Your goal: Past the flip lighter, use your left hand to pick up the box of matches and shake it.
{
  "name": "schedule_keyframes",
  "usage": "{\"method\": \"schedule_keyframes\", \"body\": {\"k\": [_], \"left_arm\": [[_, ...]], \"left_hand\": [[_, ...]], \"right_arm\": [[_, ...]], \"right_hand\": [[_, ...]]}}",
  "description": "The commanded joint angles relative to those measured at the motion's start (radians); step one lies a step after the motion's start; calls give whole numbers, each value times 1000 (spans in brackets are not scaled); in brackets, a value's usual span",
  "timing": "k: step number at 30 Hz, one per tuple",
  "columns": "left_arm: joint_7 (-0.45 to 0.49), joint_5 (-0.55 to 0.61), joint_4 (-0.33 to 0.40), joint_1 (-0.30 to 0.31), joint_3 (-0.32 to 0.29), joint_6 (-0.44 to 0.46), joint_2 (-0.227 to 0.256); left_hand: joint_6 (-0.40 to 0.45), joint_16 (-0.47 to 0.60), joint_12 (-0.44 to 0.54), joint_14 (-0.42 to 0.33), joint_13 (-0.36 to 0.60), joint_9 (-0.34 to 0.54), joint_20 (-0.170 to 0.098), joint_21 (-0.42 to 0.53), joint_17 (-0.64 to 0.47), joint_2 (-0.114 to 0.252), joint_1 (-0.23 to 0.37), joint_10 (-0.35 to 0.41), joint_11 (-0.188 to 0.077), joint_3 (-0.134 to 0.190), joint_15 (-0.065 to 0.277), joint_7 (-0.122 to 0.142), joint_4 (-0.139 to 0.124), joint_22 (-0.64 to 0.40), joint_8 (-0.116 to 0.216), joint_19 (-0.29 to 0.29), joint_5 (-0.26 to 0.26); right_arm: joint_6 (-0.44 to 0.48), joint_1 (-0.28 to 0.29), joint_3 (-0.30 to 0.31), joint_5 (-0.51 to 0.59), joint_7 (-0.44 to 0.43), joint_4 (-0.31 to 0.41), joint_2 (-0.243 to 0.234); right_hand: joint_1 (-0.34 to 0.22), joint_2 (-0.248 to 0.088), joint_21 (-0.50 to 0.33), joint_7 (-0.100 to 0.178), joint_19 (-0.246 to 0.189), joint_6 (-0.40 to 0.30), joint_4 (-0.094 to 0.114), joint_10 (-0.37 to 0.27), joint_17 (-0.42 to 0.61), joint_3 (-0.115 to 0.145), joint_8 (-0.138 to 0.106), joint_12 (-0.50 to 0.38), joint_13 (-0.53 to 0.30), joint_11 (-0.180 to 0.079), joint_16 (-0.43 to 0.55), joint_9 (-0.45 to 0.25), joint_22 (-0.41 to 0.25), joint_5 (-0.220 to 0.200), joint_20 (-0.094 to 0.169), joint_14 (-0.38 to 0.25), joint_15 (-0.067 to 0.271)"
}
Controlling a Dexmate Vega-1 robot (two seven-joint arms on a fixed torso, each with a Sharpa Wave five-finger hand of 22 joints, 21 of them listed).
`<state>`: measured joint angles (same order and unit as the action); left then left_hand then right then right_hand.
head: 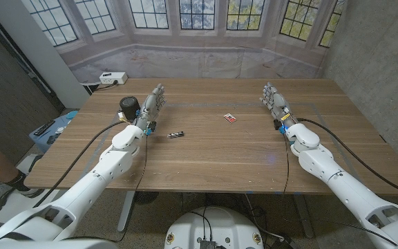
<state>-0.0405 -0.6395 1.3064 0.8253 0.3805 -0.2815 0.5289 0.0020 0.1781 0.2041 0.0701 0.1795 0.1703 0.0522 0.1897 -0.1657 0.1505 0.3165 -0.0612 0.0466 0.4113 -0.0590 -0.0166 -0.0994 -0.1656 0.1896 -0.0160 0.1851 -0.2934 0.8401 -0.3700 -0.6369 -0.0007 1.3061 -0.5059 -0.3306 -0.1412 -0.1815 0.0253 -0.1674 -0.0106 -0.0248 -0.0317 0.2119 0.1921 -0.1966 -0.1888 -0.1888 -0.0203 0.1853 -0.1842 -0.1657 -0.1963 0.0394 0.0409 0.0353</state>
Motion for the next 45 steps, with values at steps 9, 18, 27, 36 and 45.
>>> {"method": "schedule_keyframes", "body": {"k": [9,18,27,36,45], "left_arm": [[-46,59,65,-25,31,50,62],[-77,91,72,-54,55,71,84],[-138,131,62,-99,95,75,94],[-144,197,69,-128,121,54,101],[-162,268,64,-175,151,50,113]], "left_hand": [[28,3,6,3,4,3,10,5,-1,-3,27,5,-3,16,0,-9,26,-5,10,-6,2],[44,1,6,1,4,3,15,4,-1,4,57,13,-2,36,-1,-10,59,-4,9,-11,4],[49,-2,2,4,4,4,28,2,-1,6,105,12,1,67,-5,-17,113,-4,3,-15,16],[59,-1,1,5,6,5,36,3,-1,-2,126,10,7,76,-18,7,143,-5,3,-21,17],[89,0,3,0,7,6,39,5,-2,17,195,17,-1,121,-16,18,208,-5,8,-36,47]], "right_arm": [[-13,26,-12,34,-57,42,20],[-16,20,-17,42,-61,34,25],[-31,6,-22,51,-52,12,33],[-51,-7,-20,54,-40,-15,36],[-71,-21,-14,54,-32,-40,40]], "right_hand": [[-23,5,-5,2,-9,-19,-16,-7,-5,12,-9,-5,-3,7,6,-2,-2,-6,50,4,8],[-30,8,-5,0,-8,-26,-24,-5,-8,15,-10,-5,-3,8,6,-2,-3,-4,46,5,5],[-36,7,-6,-1,-8,-28,-29,-4,-11,18,-9,-5,-3,7,6,-2,-3,-3,45,4,4],[-40,7,-7,-4,-9,-36,-35,-5,-13,20,-10,-6,-4,10,8,-2,-3,-2,45,3,3],[-45,7,-8,-5,-12,-42,-40,-6,-14,22,-11,-7,-4,12,9,-2,-3,-1,43,1,3]]}}
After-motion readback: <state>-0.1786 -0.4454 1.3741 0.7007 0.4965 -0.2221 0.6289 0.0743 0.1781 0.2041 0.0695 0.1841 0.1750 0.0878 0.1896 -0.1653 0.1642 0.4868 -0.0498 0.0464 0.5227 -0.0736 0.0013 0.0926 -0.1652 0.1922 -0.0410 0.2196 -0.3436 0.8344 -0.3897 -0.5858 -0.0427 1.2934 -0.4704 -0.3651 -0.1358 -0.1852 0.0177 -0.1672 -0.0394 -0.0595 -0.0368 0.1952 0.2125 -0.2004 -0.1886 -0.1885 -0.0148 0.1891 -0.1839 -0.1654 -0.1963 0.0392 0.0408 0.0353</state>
